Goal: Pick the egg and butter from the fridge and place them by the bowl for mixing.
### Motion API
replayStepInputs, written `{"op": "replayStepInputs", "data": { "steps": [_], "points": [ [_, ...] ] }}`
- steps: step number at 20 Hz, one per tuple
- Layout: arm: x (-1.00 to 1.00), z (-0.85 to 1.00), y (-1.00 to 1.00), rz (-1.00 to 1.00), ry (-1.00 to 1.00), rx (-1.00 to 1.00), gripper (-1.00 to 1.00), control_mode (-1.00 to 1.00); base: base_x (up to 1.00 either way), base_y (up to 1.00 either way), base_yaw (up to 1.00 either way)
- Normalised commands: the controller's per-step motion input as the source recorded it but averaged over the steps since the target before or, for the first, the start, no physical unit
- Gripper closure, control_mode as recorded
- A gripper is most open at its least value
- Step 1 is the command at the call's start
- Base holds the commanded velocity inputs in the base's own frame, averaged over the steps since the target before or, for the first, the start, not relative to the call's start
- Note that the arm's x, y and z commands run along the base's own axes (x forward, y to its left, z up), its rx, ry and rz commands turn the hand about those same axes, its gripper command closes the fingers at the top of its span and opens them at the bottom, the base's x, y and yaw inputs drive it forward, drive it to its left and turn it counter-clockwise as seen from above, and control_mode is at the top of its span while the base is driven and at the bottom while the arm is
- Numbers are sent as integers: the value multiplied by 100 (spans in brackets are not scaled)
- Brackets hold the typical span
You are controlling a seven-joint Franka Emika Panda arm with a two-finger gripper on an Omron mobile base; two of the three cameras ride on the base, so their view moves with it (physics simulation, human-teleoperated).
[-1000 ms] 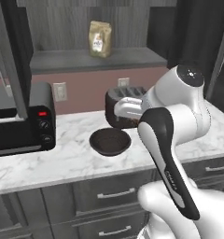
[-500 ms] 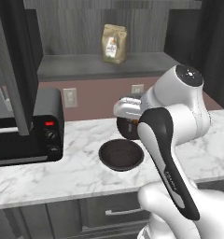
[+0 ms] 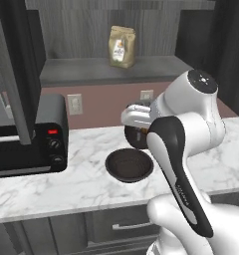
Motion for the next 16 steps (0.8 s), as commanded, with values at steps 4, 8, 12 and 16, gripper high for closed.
{"op": "replayStepInputs", "data": {
  "steps": [4,8,12,16],
  "points": [
    [0,0,0,0,0,0,100,100,0,0,0],
    [0,0,0,0,0,0,100,100,0,-7,0],
    [-3,-6,-47,-1,0,1,100,-100,0,0,0],
    [-2,-16,-58,-10,0,0,100,-100,0,0,0]
  ]
}}
